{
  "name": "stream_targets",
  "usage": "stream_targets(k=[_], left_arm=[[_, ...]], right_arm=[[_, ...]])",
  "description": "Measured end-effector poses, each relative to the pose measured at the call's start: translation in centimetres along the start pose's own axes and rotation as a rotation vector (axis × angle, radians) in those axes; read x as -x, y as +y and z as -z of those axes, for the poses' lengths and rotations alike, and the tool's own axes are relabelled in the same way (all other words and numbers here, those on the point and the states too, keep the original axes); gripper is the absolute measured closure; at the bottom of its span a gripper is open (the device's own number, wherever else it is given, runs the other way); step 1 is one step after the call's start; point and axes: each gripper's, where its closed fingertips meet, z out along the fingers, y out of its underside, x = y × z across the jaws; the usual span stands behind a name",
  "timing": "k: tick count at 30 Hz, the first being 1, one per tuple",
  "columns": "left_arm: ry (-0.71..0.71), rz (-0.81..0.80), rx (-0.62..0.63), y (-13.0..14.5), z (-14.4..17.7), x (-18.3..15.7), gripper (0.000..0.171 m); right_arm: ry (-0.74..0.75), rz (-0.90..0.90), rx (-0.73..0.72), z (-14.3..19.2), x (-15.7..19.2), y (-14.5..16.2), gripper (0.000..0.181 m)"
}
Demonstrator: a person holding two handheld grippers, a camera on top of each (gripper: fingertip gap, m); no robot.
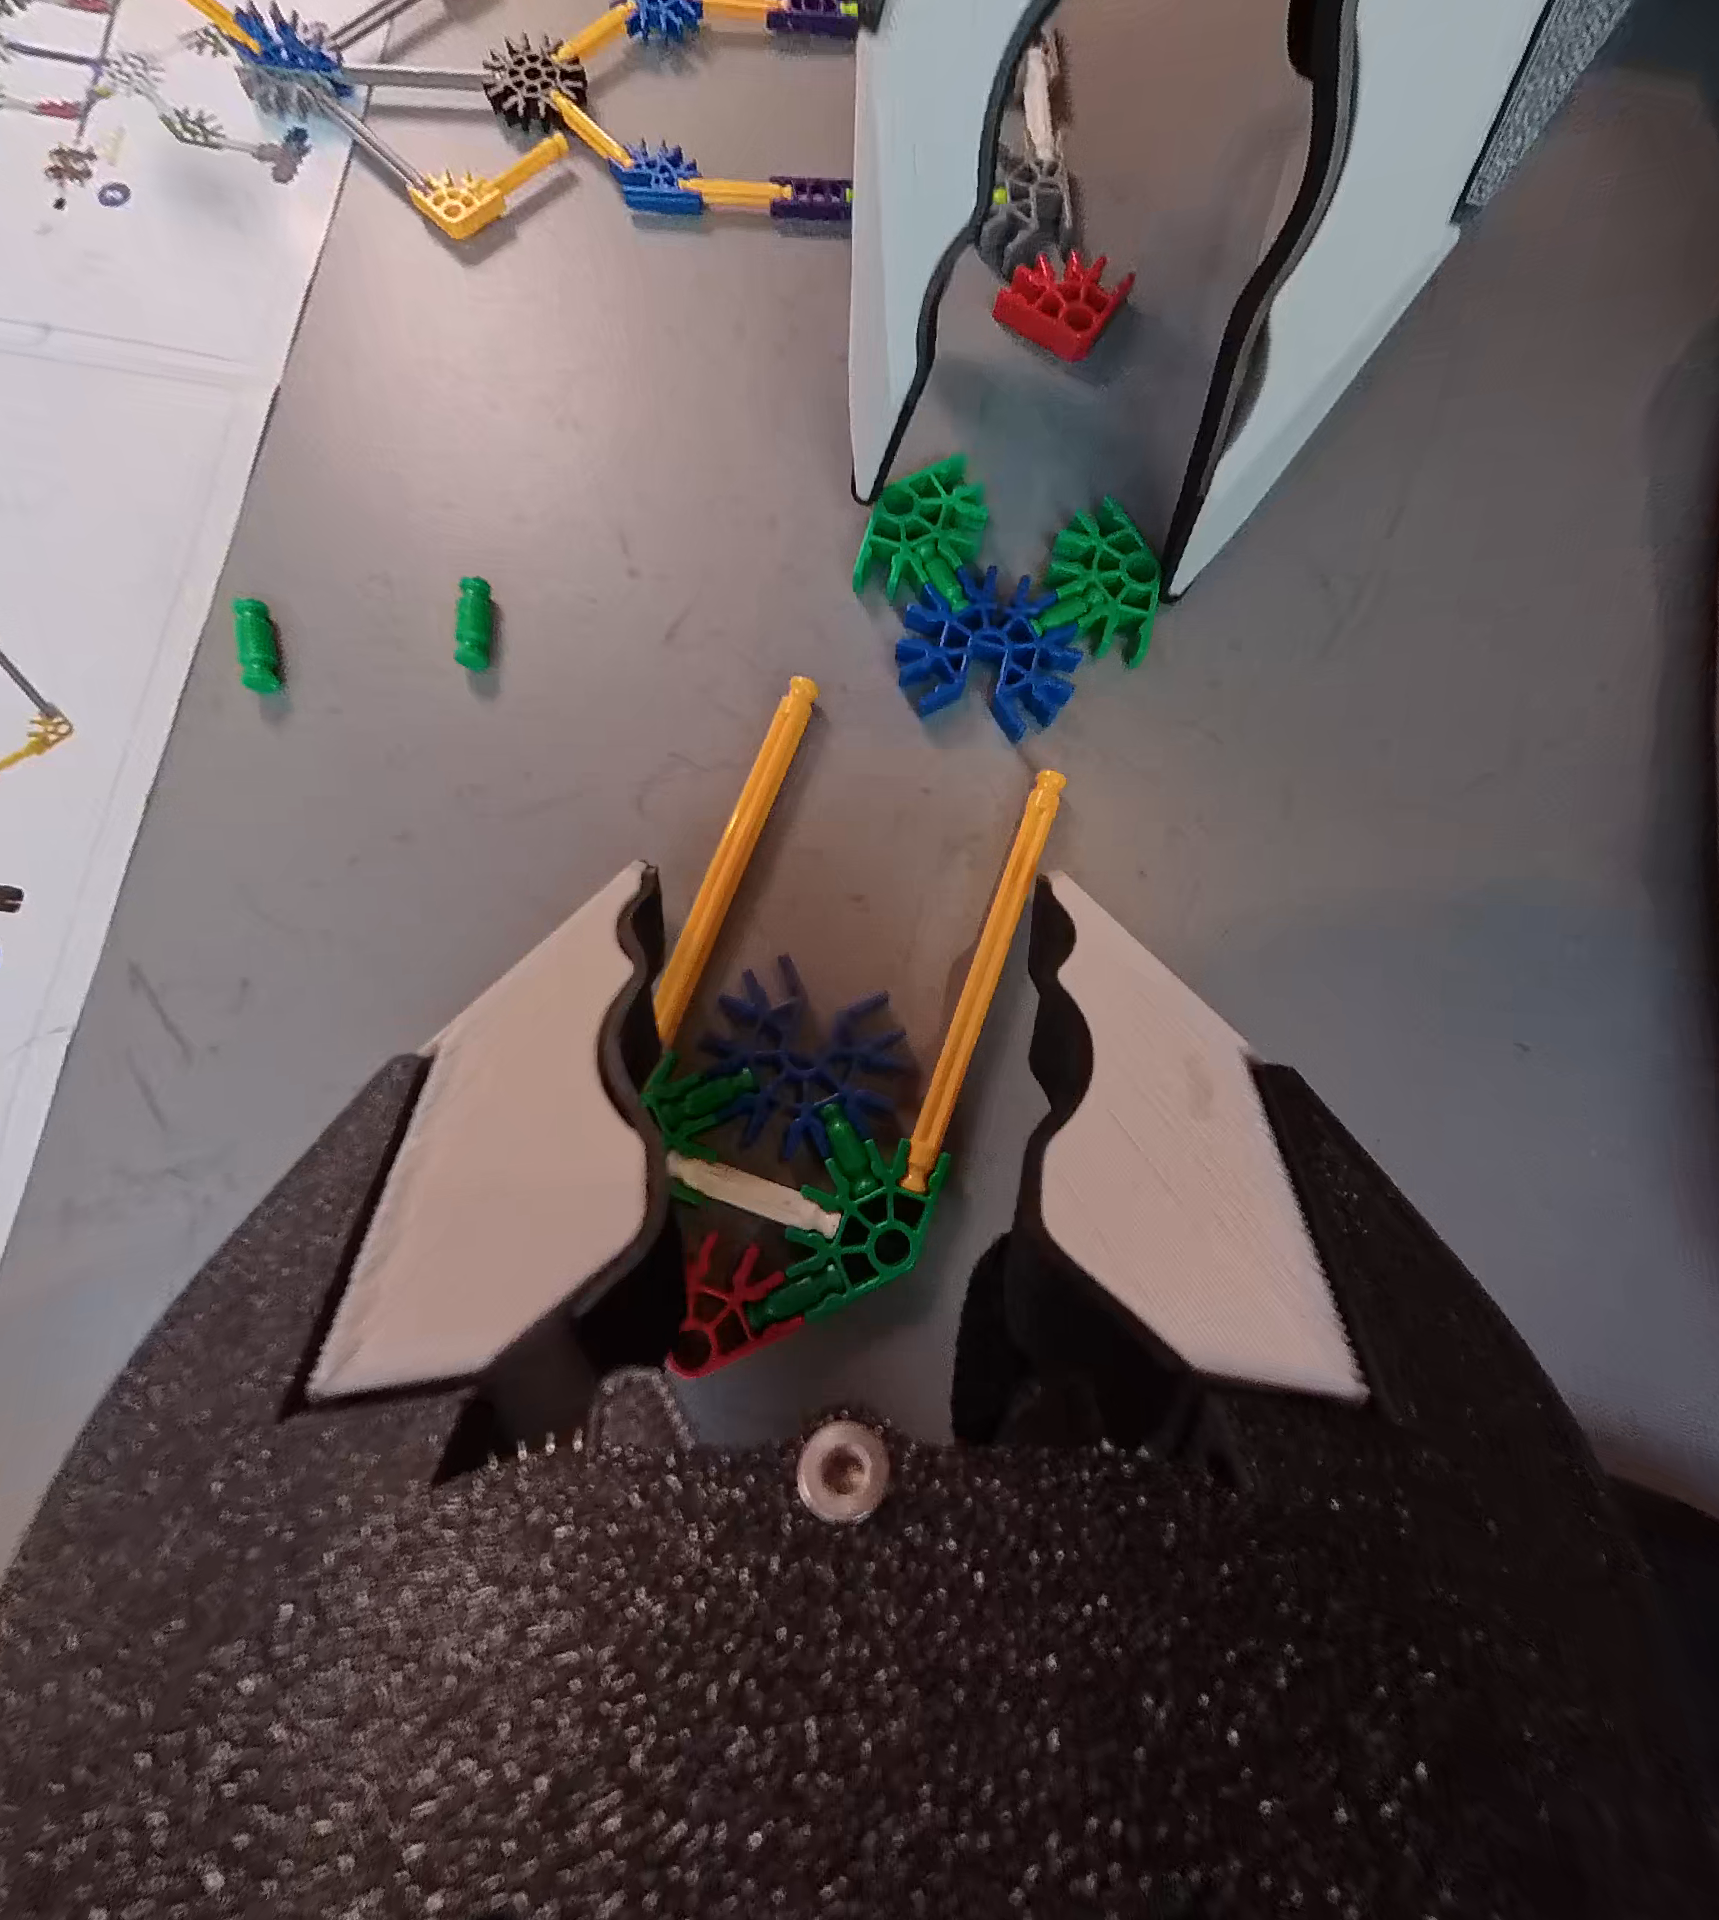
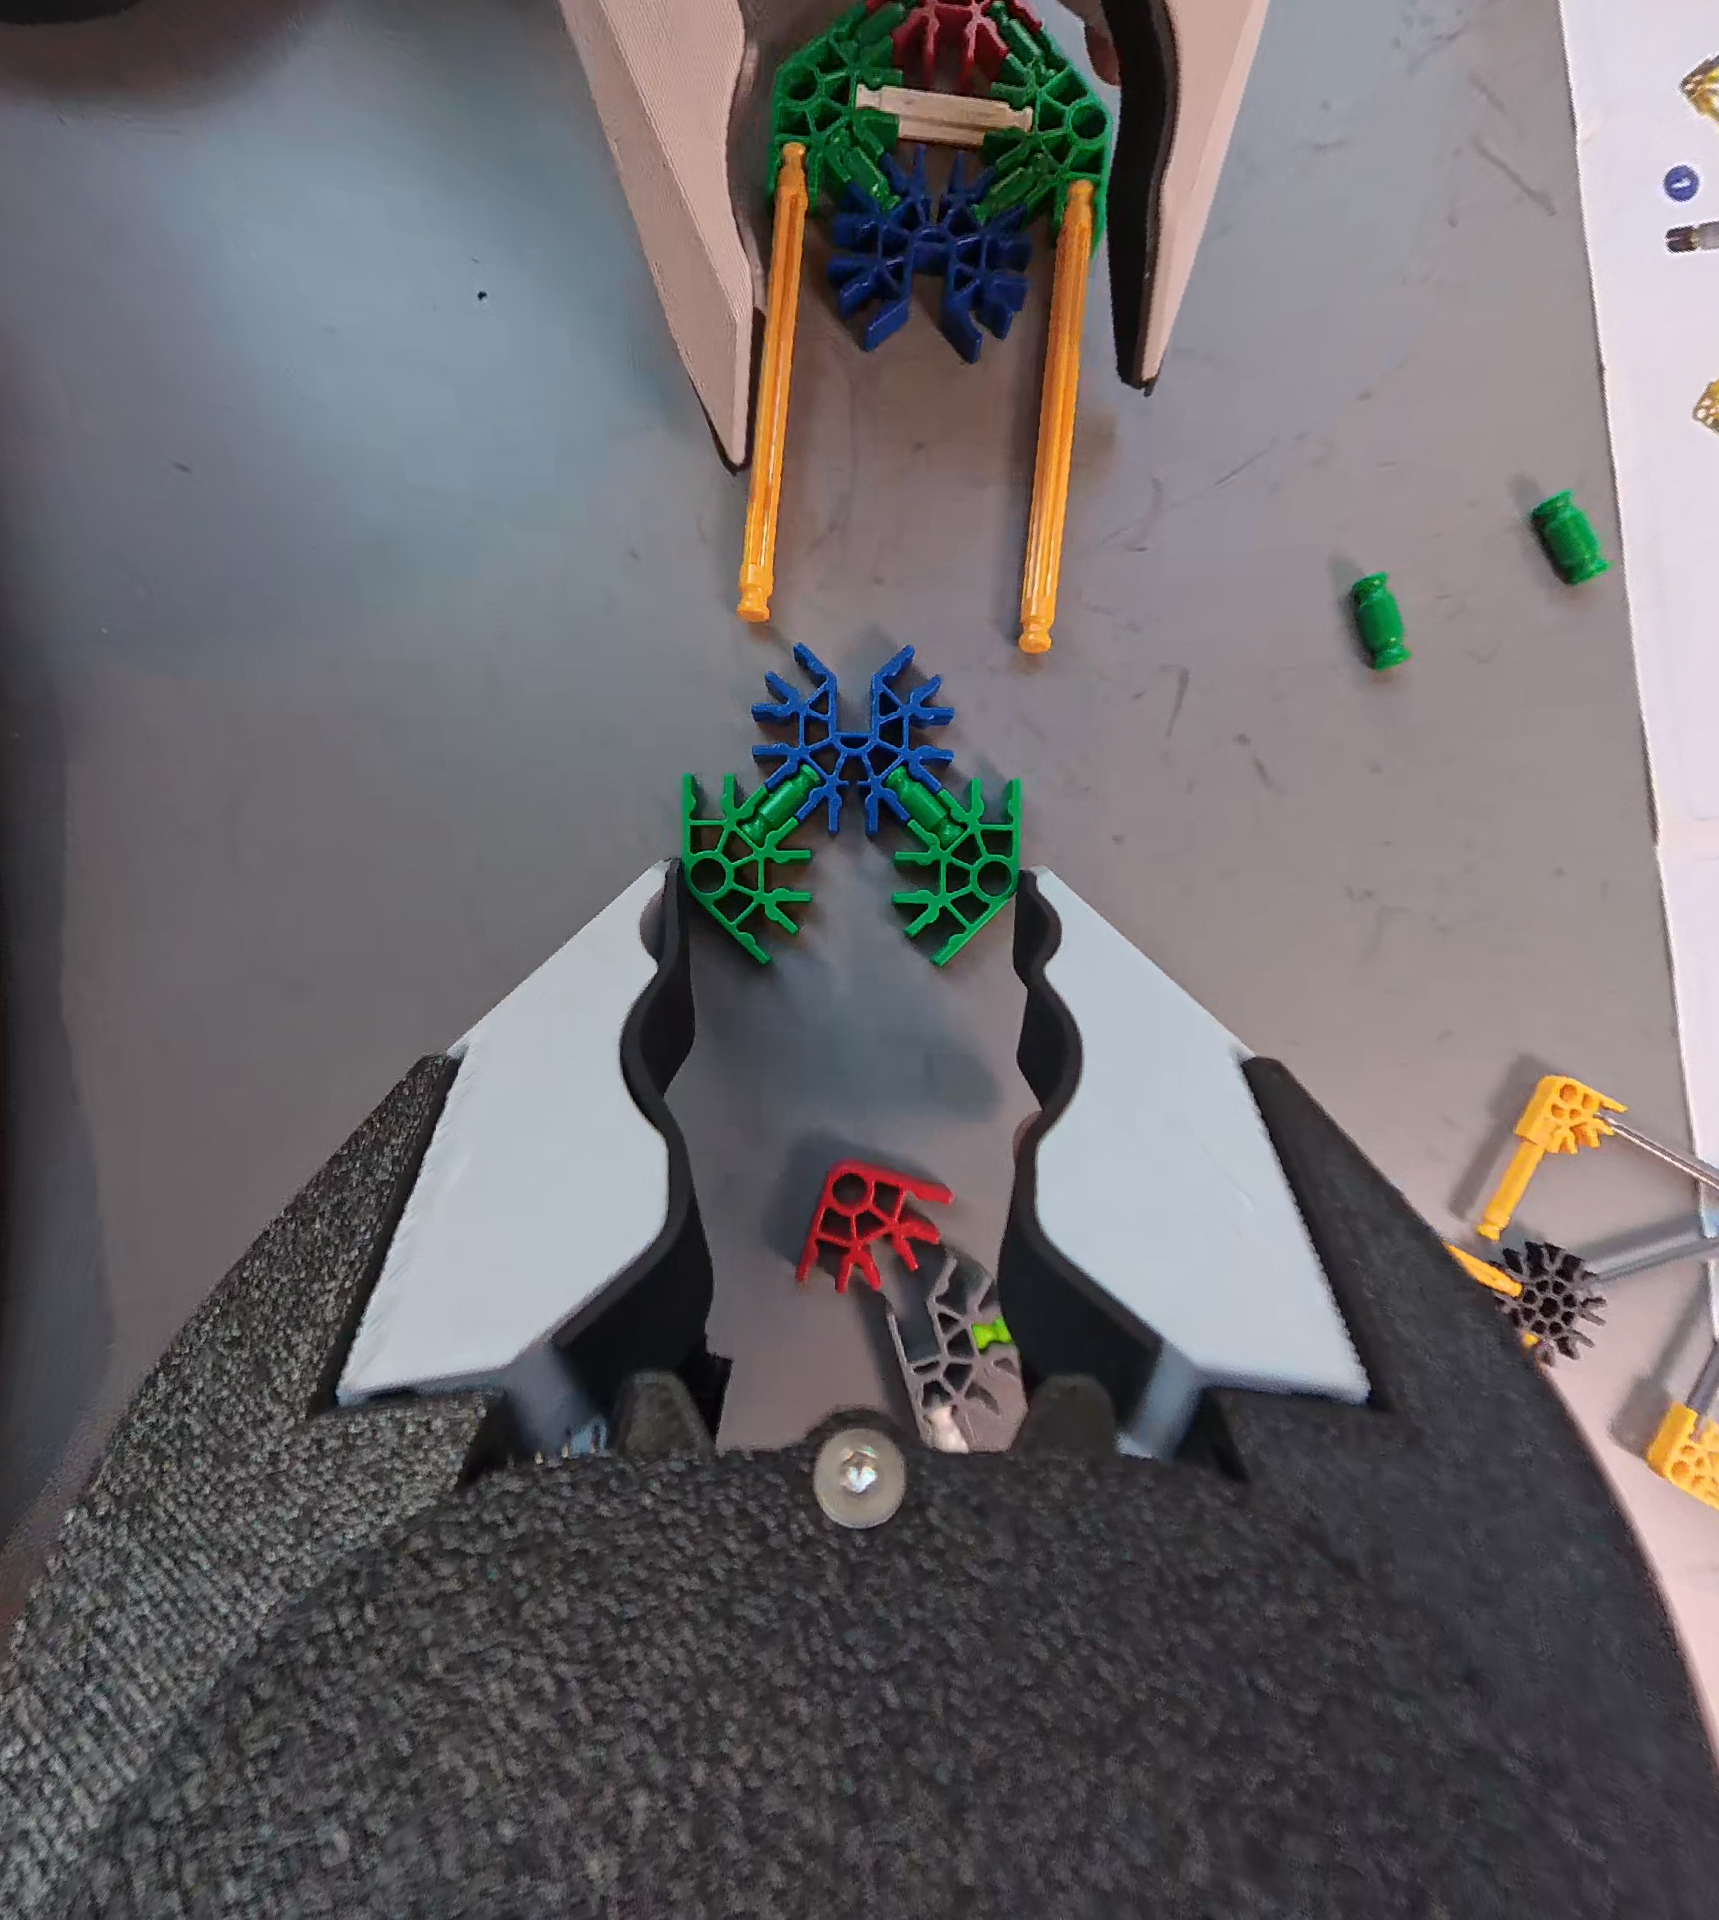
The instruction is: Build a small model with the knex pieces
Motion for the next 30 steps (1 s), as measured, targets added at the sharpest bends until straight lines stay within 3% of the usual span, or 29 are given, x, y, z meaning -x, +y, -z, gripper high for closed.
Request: stream_targets(k=[6, 18, 30], left_arm=[[0.036, 0.027, 0.041, 0.7, 0.0, -0.6, 0.097], [-0.073, 0.108, 0.155, 1.0, 0.0, -0.8, 0.104], [-0.133, 0.209, 0.157, 0.8, -0.2, -1.0, 0.102]], right_arm=[[-0.002, 0.004, -0.008, 0.3, -0.7, 0.5, 0.119], [-0.002, 0.050, 0.009, -0.3, -0.6, -0.6, 0.119], [0.019, -0.043, 0.012, -0.8, -0.4, -1.3, 0.119]])
